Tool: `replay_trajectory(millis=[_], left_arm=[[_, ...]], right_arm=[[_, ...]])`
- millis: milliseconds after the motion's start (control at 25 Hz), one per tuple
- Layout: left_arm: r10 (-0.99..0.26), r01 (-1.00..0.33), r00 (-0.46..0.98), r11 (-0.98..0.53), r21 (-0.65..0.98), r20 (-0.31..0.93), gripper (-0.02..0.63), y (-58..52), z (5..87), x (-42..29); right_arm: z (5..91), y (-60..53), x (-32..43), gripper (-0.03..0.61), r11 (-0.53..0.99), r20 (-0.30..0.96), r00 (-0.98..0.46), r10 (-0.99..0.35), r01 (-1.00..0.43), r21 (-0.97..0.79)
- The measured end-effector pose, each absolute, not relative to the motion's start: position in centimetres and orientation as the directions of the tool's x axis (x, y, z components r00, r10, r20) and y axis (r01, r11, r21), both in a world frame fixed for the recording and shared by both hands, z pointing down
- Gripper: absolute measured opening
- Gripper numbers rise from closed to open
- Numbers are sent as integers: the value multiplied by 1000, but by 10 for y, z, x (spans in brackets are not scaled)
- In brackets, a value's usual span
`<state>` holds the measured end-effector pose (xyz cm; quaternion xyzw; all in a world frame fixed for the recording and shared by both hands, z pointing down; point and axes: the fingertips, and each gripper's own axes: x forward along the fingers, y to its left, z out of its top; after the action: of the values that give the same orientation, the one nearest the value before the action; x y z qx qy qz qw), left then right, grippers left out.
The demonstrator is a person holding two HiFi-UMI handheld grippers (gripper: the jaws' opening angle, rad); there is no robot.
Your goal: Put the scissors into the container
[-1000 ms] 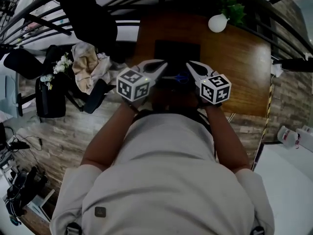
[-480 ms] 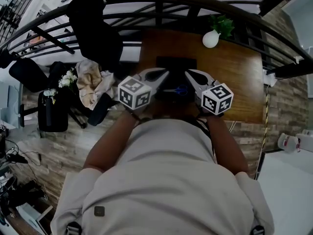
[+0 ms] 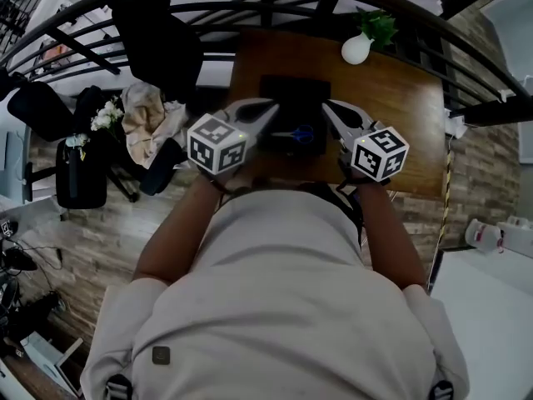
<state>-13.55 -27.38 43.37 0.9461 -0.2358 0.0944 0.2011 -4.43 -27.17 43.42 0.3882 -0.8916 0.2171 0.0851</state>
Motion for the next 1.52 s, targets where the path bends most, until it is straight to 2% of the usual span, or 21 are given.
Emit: replay_trajectory(millis=[280, 800, 1520], left_arm=[[-445, -527, 847, -776, 347, 290, 3, -257, 433, -110], [-451, -542, 836, -767, 344, 312, 3, -191, 445, -21], [-538, -623, 780, -709, 330, 319, 3, -97, 440, 19]], right_arm=[[436, -258, -14, 8, 629, 326, -716, -617, -698, -342], [437, -203, 74, 8, 642, 291, -740, -606, -671, -371], [443, -106, 110, 8, 697, 277, -809, -518, -587, -412]])
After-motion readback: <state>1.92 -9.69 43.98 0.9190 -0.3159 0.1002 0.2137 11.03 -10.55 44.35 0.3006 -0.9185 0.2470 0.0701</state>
